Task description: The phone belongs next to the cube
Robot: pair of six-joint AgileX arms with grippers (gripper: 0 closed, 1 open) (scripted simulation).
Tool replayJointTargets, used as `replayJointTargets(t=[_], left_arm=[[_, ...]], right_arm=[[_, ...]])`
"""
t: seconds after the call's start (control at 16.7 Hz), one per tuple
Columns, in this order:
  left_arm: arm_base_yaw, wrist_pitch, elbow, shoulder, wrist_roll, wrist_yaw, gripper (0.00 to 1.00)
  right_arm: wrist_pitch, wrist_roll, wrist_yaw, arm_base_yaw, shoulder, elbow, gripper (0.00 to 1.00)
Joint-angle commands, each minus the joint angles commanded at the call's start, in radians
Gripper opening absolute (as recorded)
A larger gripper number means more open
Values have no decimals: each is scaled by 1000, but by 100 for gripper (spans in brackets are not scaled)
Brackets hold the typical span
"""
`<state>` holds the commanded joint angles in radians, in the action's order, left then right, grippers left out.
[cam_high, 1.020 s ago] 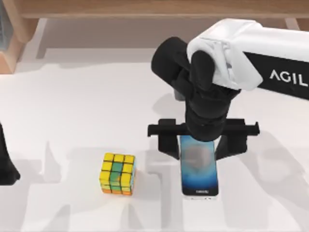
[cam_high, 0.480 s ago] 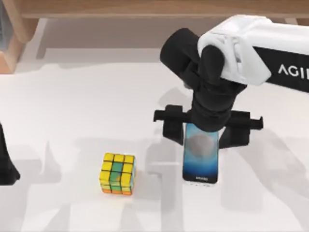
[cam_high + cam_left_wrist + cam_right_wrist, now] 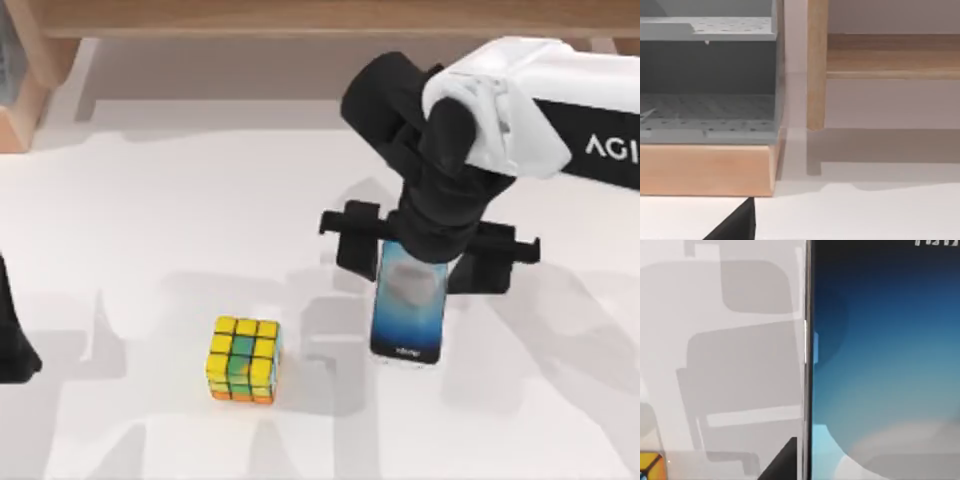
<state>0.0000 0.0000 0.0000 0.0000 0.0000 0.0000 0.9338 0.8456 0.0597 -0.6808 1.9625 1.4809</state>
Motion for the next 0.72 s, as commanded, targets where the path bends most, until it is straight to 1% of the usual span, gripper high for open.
replayJointTargets(t=[0.72], left_arm=[[0, 0, 0, 0, 0, 0, 100]], right_arm=[[-11, -70, -49, -74, 79, -80, 0]])
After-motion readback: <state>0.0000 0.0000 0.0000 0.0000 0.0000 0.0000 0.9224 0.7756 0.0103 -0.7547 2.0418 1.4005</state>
